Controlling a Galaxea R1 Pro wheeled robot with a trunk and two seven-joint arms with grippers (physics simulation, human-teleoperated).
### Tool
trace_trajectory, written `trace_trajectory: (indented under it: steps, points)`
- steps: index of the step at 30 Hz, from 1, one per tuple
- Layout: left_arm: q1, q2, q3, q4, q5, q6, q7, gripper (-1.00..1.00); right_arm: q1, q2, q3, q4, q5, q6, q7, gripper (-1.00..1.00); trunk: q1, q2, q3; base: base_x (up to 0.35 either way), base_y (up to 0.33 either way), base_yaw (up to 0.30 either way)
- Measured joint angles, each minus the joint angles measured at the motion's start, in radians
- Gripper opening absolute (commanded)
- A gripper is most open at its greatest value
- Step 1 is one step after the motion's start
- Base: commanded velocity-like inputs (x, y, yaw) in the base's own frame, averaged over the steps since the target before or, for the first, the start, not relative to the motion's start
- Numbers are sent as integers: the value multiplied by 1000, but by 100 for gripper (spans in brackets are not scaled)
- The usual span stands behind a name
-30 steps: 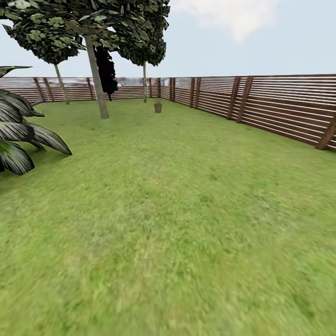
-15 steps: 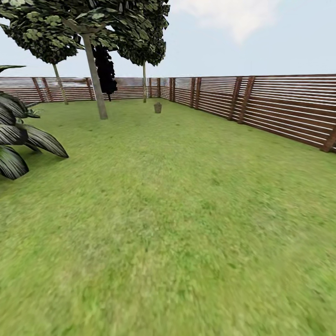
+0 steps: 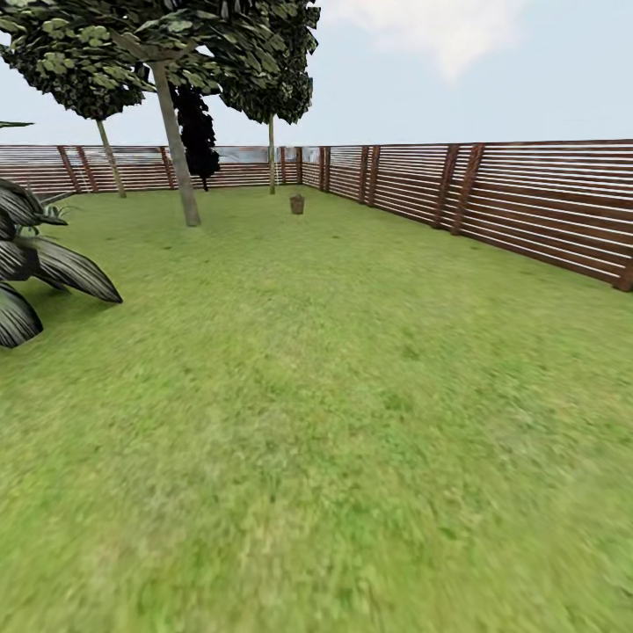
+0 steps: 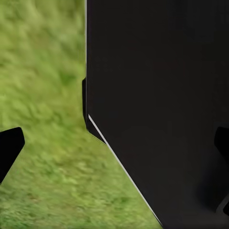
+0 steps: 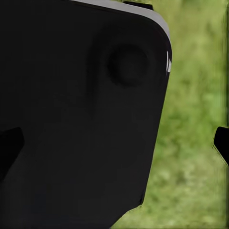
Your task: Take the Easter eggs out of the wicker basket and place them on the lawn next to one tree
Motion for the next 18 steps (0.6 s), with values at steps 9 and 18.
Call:
trace_trajectory:
  steps: [9, 18]
  points:
    - [0, 0, 0, 0, 0, 0, 0, 100, 0, 2, 0, -1, 1, 0, 1, 100, 0, 0, 0, 340, 0, 0]
    - [0, 0, 0, 0, 0, 0, 0, 100, 0, 2, 1, -1, 1, 0, 0, 100, 0, 0, 0, 340, 0, 0]
